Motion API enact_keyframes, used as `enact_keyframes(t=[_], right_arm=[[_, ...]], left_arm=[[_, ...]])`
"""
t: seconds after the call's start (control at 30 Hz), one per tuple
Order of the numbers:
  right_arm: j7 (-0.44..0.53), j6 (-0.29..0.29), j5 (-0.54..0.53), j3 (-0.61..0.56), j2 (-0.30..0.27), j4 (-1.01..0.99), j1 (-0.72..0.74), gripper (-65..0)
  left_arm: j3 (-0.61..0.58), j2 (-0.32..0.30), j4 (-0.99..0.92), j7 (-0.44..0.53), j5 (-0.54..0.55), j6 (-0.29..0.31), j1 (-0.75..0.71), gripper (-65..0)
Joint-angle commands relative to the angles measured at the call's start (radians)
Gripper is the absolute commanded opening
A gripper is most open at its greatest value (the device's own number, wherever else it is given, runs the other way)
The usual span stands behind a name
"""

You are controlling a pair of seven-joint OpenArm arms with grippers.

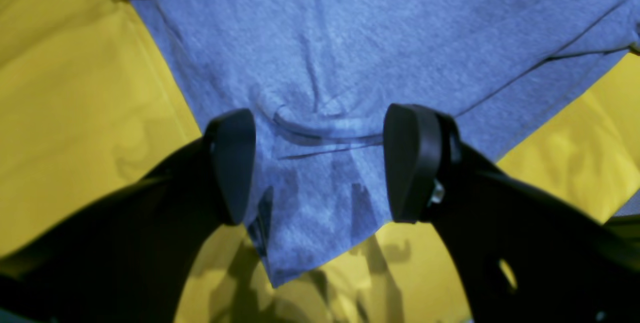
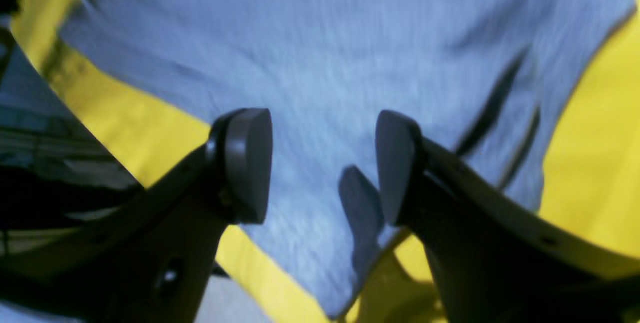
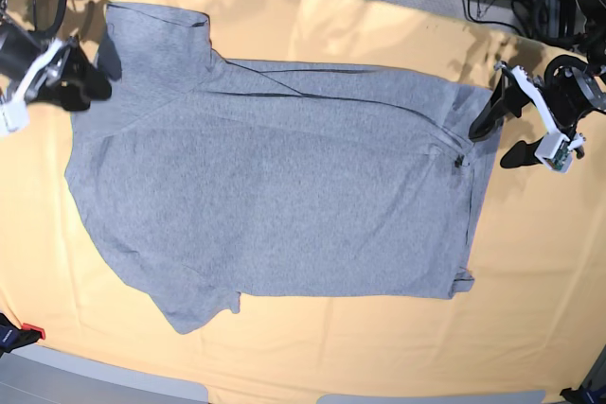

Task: Layout the t-shirt on the table in an organized manner, then fold the t-shirt properly
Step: 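Open both grippers and hold them above the folded edge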

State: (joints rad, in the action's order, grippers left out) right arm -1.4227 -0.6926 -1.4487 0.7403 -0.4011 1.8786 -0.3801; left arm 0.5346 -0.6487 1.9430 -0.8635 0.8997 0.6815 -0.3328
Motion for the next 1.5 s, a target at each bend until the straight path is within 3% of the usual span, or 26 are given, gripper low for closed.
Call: enact_keyframes(t=[0.0,0.2,0.43,0.6,0.73,0.9,1.07,1.23,1.3,1.4,1.47], right_arm=[[0.026,-0.006,-0.035,0.006,-0.013,0.018,-0.011,-30.7],[0.026,-0.006,-0.035,0.007,0.055,0.017,-0.099,-30.7],[0.026,-0.006,0.147,0.007,0.168,0.017,-0.163,-30.7],[0.069,0.011,0.280,0.015,0.188,0.017,-0.163,-30.7],[0.104,0.047,0.325,0.027,0.200,0.017,-0.163,-30.7],[0.127,0.045,0.333,0.027,0.251,0.016,-0.163,-30.7],[0.215,0.069,0.440,0.027,0.291,0.008,-0.163,-30.7],[0.203,0.072,0.377,0.027,0.290,-0.074,-0.160,-30.7],[0.164,0.061,0.301,0.027,0.290,-0.111,-0.160,-30.7],[0.074,-0.003,0.158,0.027,0.290,-0.134,-0.160,-30.7],[0.026,-0.006,0.072,0.026,0.290,-0.134,-0.159,-30.7]], left_arm=[[0.008,-0.019,0.012,0.025,0.017,-0.002,0.006,-24.1],[0.008,-0.019,0.012,0.024,0.018,-0.002,0.006,-24.1],[0.008,-0.019,0.012,0.024,0.026,-0.002,0.006,-24.1],[0.008,-0.019,0.012,0.001,0.034,-0.002,0.006,-24.1],[0.008,-0.019,0.012,-0.005,0.060,-0.002,0.006,-24.1],[0.008,-0.019,0.012,-0.005,0.063,-0.002,0.006,-24.1],[0.008,-0.019,0.012,-0.006,0.063,-0.002,0.006,-24.1],[0.008,-0.019,0.012,-0.006,0.063,-0.002,0.006,-24.1],[0.008,-0.019,0.012,-0.006,0.071,-0.002,0.006,-24.1],[0.008,-0.019,0.012,-0.009,0.085,-0.002,0.006,-24.1],[0.008,-0.019,0.012,-0.009,0.085,-0.002,0.006,-24.1]])
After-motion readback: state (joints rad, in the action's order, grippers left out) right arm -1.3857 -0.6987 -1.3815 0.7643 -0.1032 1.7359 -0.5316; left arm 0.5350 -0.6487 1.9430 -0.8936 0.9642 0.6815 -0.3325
